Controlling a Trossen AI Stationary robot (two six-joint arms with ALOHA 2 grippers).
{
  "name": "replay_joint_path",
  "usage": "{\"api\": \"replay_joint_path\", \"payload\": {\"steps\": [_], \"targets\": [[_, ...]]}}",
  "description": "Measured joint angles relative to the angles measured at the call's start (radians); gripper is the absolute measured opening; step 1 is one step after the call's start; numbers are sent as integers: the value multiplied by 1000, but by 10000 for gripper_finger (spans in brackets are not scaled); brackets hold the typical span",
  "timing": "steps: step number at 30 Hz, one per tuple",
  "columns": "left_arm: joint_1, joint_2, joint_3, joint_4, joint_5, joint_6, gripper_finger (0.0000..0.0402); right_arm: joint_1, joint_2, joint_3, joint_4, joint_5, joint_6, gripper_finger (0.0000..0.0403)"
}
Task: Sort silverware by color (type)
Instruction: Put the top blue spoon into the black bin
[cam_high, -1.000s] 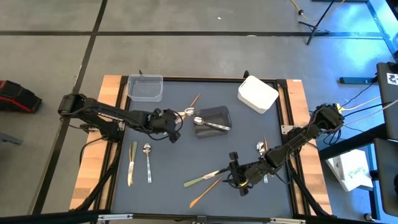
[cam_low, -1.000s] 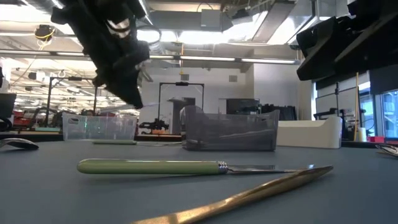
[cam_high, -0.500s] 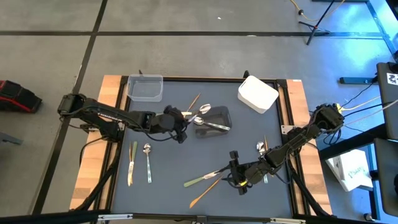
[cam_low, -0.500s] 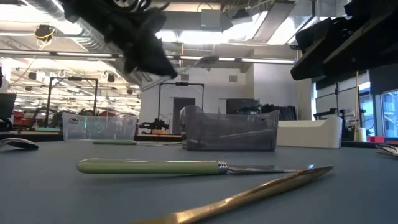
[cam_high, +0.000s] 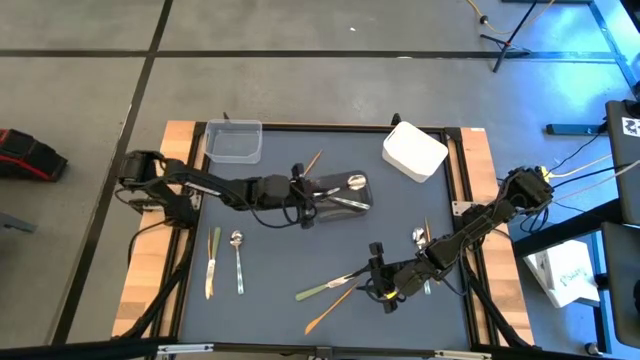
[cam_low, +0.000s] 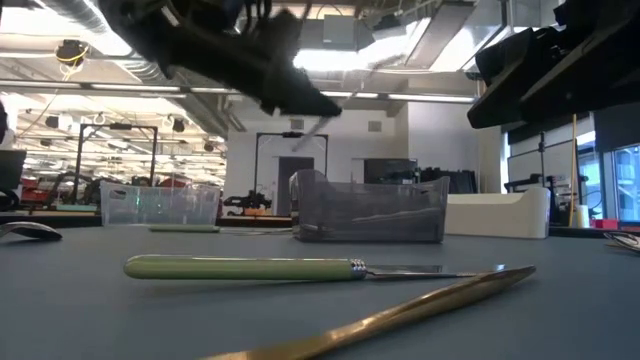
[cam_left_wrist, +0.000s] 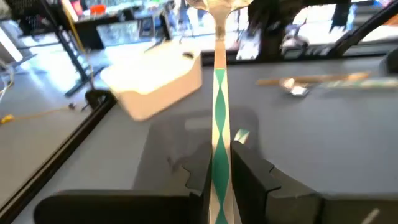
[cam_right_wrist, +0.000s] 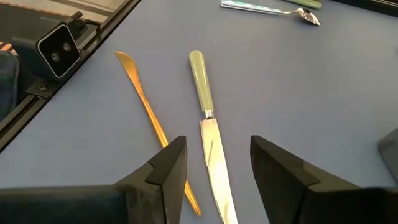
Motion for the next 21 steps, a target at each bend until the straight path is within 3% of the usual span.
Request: {"api": "replay_joint_path", "payload": {"steps": [9, 17, 21], "targets": [[99, 114, 0, 96, 12, 48, 45, 0, 0, 0, -10, 0, 0, 165], [120, 135, 0, 46, 45, 76, 47, 1, 0, 0, -28, 0, 1, 165], [116, 135, 0, 39, 51, 112, 66, 1, 0, 0, -32, 0, 15, 165]]}}
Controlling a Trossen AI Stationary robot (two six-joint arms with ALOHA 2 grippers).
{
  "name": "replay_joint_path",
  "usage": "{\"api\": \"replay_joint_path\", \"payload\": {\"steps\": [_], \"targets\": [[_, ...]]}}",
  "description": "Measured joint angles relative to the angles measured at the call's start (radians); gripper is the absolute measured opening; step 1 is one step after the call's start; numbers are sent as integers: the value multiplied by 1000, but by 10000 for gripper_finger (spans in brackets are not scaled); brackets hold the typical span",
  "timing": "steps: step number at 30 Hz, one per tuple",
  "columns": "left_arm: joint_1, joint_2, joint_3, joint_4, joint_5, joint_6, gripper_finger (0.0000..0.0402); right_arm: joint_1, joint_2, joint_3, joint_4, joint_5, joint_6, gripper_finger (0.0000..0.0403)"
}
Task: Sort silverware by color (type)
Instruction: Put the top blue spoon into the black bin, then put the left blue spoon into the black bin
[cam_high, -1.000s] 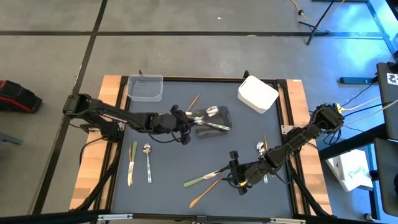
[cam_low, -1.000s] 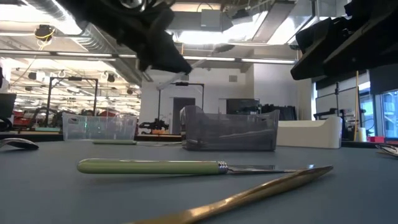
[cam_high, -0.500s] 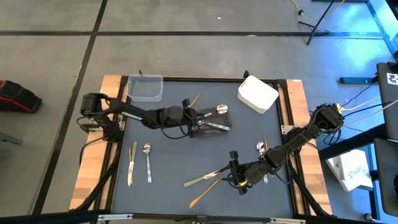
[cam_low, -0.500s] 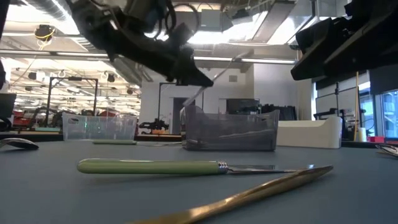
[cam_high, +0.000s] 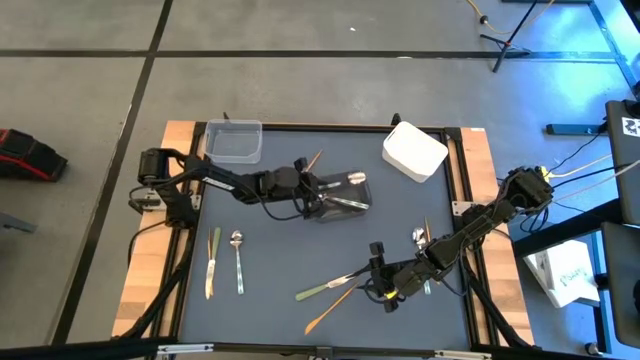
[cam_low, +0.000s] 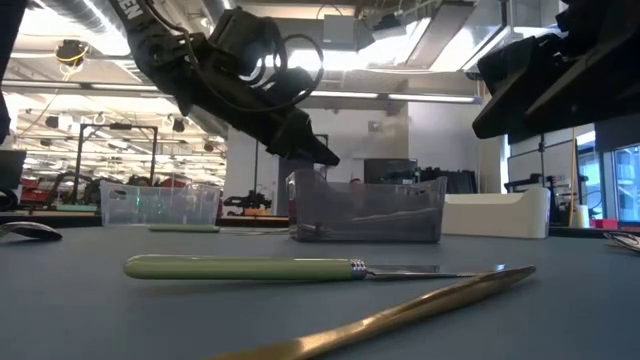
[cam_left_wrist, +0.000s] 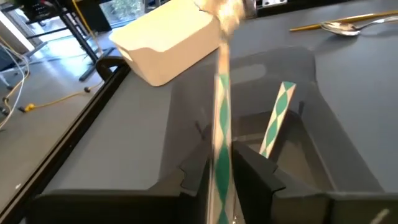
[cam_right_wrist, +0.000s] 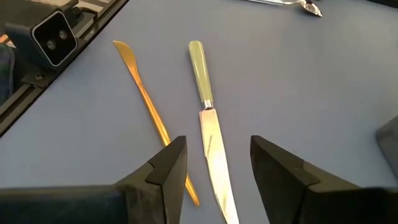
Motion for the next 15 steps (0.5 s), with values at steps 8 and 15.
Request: {"api": "replay_joint_path", "payload": {"steps": [8, 15], "targets": [[-13, -54, 0, -7, -9, -12, 123, 0, 0, 0, 0, 0, 15, 165], [-96, -229, 0, -153, -9, -72, 127, 0, 0, 0, 1, 0, 15, 165]]}}
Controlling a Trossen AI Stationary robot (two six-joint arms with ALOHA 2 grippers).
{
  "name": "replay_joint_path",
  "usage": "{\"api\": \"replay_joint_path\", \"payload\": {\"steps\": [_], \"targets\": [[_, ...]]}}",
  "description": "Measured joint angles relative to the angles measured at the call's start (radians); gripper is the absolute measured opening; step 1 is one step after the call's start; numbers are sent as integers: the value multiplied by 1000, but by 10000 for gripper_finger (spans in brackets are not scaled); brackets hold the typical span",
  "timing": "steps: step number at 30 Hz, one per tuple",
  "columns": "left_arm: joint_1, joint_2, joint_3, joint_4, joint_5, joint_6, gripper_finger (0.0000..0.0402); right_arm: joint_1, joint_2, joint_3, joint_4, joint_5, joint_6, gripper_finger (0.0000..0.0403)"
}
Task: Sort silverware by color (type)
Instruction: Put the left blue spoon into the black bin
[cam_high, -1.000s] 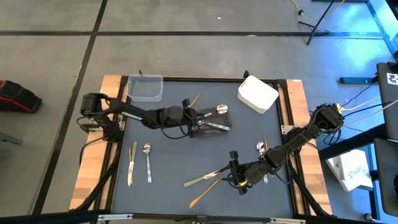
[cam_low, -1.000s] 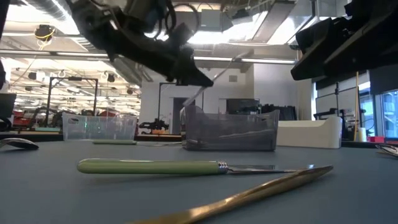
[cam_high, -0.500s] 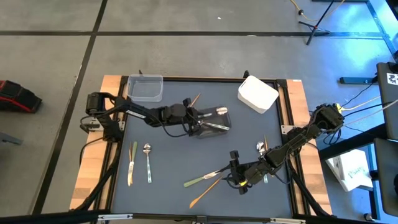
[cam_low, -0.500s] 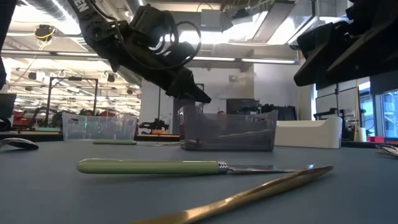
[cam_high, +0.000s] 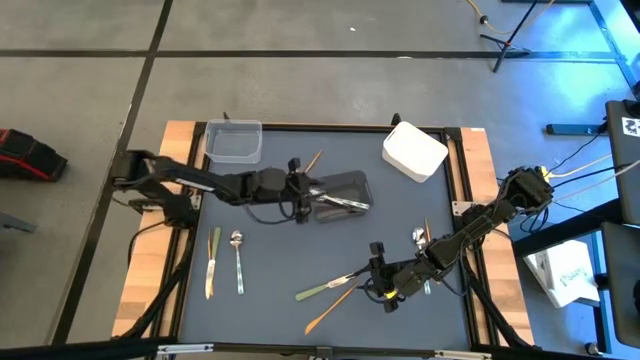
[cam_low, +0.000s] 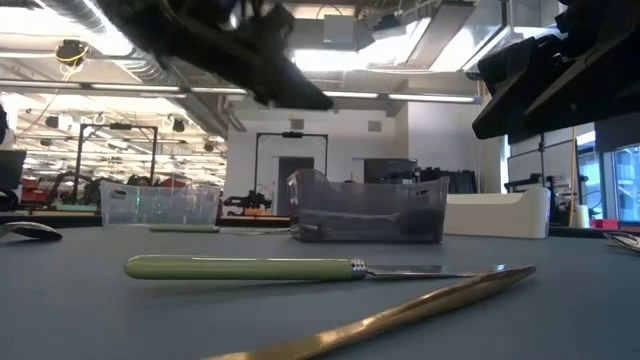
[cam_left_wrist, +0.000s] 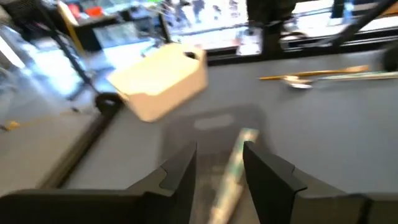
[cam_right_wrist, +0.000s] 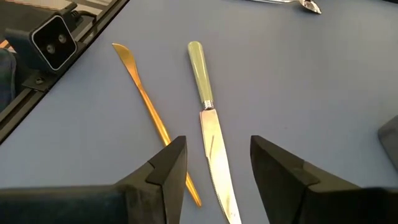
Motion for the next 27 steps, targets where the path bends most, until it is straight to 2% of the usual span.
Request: {"api": "replay_joint_path", "payload": {"steps": [7, 12, 20, 27], "targets": [[-164, -174, 0, -382, 2, -265, 126, 0, 0, 0, 6, 0, 8, 165], [-302, -246, 0, -572, 3, -529, 126, 1, 0, 0, 9, 0, 10, 165], [-505, -253, 0, -798, 79, -1015, 126, 0, 0, 0, 9, 0, 26, 165], [-641, -230, 0, -962, 102, -1342, 126, -1, 0, 0, 7, 5, 25, 165]]}}
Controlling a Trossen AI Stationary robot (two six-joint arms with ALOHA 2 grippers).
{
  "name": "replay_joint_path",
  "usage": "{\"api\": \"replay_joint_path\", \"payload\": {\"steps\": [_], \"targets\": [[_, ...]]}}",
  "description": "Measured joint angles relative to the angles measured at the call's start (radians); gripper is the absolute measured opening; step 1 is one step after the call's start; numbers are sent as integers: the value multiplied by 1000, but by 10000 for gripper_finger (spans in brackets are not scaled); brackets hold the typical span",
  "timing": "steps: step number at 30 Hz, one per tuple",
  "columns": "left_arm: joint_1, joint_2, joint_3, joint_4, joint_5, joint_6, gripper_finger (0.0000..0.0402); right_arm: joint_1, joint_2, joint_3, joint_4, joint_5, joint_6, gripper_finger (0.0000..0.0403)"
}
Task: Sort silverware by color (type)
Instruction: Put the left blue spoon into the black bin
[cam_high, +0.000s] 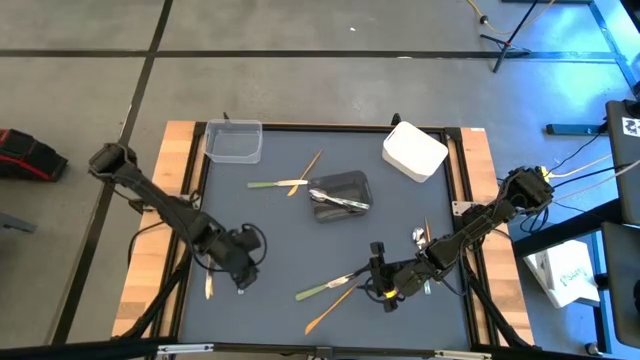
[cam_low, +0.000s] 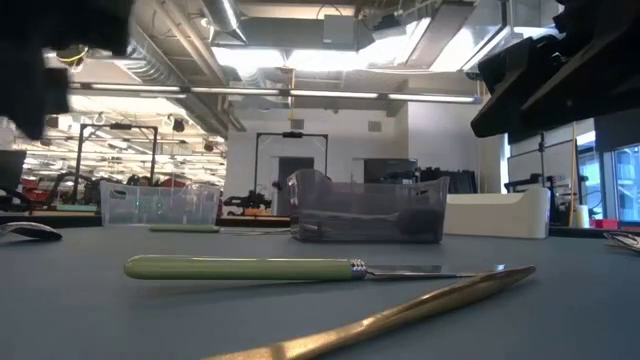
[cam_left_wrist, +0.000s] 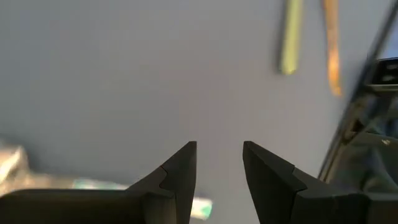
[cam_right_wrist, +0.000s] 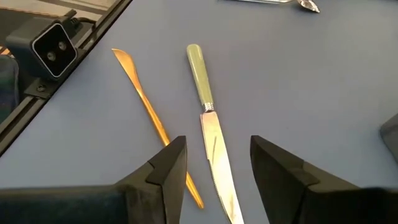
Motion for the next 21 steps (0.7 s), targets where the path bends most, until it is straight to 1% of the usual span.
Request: {"api": "replay_joint_path", "payload": {"steps": [2, 5, 8, 10, 15, 18, 21], "targets": [[-27, 9, 0, -58, -11, -84, 126, 0, 0, 0, 0, 18, -7, 165], [-53, 25, 0, -139, -68, -208, 126, 0, 0, 0, 0, 50, -47, 165], [-55, 43, 0, -215, -123, -320, 126, 0, 0, 0, 0, 64, -78, 165], [-49, 61, 0, -250, -137, -376, 126, 0, 0, 0, 1, 64, -82, 165], [-25, 112, 0, -270, -112, -433, 126, 0, 0, 0, 1, 64, -82, 165], [-13, 150, 0, -279, -76, -437, 126, 0, 0, 0, 1, 63, -82, 165], [-11, 187, 0, -300, -67, -439, 126, 0, 0, 0, 1, 63, -81, 165]]}}
